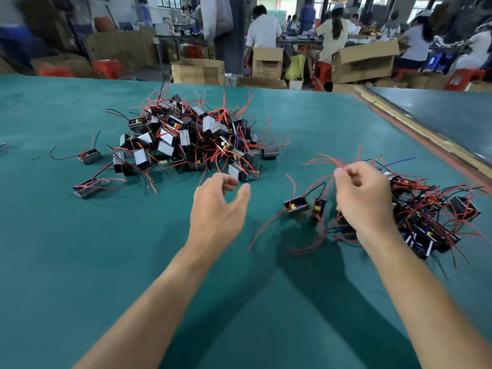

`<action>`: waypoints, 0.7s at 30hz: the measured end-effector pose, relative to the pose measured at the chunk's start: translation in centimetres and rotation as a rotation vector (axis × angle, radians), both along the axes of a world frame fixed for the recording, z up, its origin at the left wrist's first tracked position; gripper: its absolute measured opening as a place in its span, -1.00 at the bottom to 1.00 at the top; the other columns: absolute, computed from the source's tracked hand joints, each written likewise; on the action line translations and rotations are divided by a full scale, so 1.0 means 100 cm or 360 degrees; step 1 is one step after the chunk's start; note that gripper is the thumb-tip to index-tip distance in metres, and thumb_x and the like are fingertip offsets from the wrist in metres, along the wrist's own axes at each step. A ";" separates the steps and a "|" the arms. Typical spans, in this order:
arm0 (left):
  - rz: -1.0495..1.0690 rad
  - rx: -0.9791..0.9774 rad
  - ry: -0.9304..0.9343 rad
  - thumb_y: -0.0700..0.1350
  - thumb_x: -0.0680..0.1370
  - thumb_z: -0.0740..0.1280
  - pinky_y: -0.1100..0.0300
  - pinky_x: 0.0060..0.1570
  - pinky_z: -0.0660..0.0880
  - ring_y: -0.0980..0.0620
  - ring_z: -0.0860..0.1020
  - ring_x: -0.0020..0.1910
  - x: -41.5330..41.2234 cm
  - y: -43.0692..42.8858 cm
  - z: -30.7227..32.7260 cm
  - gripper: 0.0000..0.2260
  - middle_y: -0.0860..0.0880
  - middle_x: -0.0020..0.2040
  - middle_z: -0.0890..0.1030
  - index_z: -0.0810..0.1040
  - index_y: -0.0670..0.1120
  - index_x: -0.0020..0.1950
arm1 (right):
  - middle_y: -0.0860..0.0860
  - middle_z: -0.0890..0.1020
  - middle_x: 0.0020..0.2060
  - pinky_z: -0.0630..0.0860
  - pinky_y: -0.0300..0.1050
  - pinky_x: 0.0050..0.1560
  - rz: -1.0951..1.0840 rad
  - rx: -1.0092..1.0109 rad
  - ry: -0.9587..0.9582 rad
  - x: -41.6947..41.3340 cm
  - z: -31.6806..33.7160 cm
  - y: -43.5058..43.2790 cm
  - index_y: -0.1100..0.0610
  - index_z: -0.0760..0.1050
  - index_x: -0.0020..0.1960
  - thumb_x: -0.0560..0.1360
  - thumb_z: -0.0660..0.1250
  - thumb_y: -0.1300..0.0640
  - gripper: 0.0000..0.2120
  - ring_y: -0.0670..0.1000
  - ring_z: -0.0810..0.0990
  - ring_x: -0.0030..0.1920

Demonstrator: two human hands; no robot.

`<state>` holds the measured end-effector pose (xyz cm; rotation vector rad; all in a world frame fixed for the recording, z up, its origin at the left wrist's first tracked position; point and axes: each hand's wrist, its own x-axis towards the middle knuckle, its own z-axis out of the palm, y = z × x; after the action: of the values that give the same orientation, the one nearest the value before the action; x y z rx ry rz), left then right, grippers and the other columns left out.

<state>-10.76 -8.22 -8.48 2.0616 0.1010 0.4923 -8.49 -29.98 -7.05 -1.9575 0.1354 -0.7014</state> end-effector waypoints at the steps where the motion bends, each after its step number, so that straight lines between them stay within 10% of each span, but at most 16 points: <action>1: 0.0016 -0.0010 0.0023 0.02 0.54 0.36 0.14 0.09 0.41 0.02 0.48 0.14 0.003 0.002 -0.002 -0.84 0.07 0.02 0.58 0.52 -0.02 0.05 | -0.05 0.52 -0.39 0.53 0.06 -0.16 -0.0195 0.0007 -0.0047 0.003 -0.001 -0.006 0.13 0.49 -0.18 0.55 0.28 0.14 -0.86 0.08 0.52 -0.31; 5: 0.0007 0.0015 0.0114 0.02 0.54 0.36 0.02 0.19 0.44 -0.02 0.45 0.19 0.009 0.006 -0.006 -0.76 0.05 0.08 0.53 0.48 -0.05 0.14 | -0.07 0.52 -0.33 0.54 0.24 -0.08 -0.0384 0.0225 -0.0093 0.001 -0.001 -0.005 0.04 0.40 0.03 0.48 0.26 0.02 -0.83 0.17 0.56 -0.26; 9: 0.0065 0.0115 0.0212 0.05 0.55 0.33 0.06 0.24 0.37 -0.01 0.33 0.26 0.015 0.015 -0.011 -0.66 0.03 0.16 0.45 0.42 -0.08 0.25 | 0.02 0.53 -0.40 0.46 0.13 -0.30 0.0301 0.0193 -0.0037 -0.010 -0.001 0.016 0.00 0.44 -0.06 0.36 0.28 0.10 -0.84 0.09 0.43 -0.43; 17: 0.0423 -0.0134 0.0321 -0.01 0.53 0.33 -0.05 0.36 0.29 -0.12 0.29 0.36 0.035 0.057 -0.014 -0.51 -0.12 0.38 0.31 0.31 -0.07 0.42 | -0.11 0.61 -0.05 0.58 -0.01 0.02 0.0790 -0.0313 0.0395 -0.015 -0.018 0.021 -0.10 0.51 0.02 0.47 0.44 0.17 -0.77 -0.10 0.60 -0.13; 21: 0.0563 -0.0441 0.0293 0.00 0.50 0.34 0.11 -0.05 0.43 0.00 0.51 -0.04 0.043 0.080 -0.012 -0.48 -0.08 0.39 0.22 0.29 -0.02 0.43 | -0.10 0.64 -0.11 0.58 -0.07 -0.01 0.0873 -0.0390 0.0487 -0.017 -0.019 0.021 -0.08 0.53 -0.03 0.47 0.45 0.14 -0.84 -0.10 0.61 -0.17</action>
<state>-6.49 -0.24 -9.68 1.8156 0.6177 0.4711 -10.15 -27.83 -8.93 -2.1891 -0.3078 -0.0579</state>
